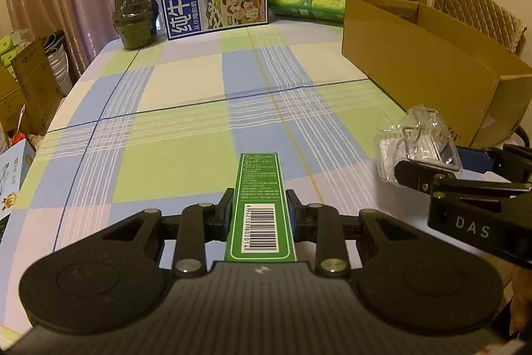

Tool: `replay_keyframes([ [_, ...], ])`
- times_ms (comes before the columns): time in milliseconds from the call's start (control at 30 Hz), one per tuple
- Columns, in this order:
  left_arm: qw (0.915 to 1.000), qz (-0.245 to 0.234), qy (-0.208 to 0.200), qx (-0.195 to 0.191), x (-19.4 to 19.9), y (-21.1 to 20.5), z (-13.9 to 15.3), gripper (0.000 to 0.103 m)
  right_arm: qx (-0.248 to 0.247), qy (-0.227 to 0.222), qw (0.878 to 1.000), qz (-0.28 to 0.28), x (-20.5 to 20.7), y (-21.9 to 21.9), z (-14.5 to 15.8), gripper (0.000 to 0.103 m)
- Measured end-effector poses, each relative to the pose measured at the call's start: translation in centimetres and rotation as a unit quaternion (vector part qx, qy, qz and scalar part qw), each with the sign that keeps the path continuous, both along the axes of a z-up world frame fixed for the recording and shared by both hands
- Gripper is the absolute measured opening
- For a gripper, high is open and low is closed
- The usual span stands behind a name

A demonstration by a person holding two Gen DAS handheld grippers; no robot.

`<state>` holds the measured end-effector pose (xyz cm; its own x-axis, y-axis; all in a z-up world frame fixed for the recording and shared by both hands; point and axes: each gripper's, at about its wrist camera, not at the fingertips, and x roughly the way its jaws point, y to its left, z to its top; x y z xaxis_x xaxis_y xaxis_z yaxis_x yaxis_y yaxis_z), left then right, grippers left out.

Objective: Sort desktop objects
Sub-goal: 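Carry the green box and wire rack over the cardboard box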

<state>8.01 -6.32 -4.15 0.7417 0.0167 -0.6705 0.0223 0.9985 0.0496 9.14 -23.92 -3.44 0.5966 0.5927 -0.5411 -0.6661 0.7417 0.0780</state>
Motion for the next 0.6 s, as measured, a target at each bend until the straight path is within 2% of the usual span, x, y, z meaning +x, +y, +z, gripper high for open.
replay_keyframes([
  [300,0.9999,0.002,-0.016,-0.005,-0.3,-0.6,2.3,0.025,0.014,-0.017,1.0,-0.004,-0.3,-1.1,2.5,0.052],
  [600,0.999,-0.012,-0.04,-0.016,-1.0,-3.2,5.4,0.025,0.034,-0.033,0.999,-0.023,-0.4,-3.7,6.1,0.052],
])
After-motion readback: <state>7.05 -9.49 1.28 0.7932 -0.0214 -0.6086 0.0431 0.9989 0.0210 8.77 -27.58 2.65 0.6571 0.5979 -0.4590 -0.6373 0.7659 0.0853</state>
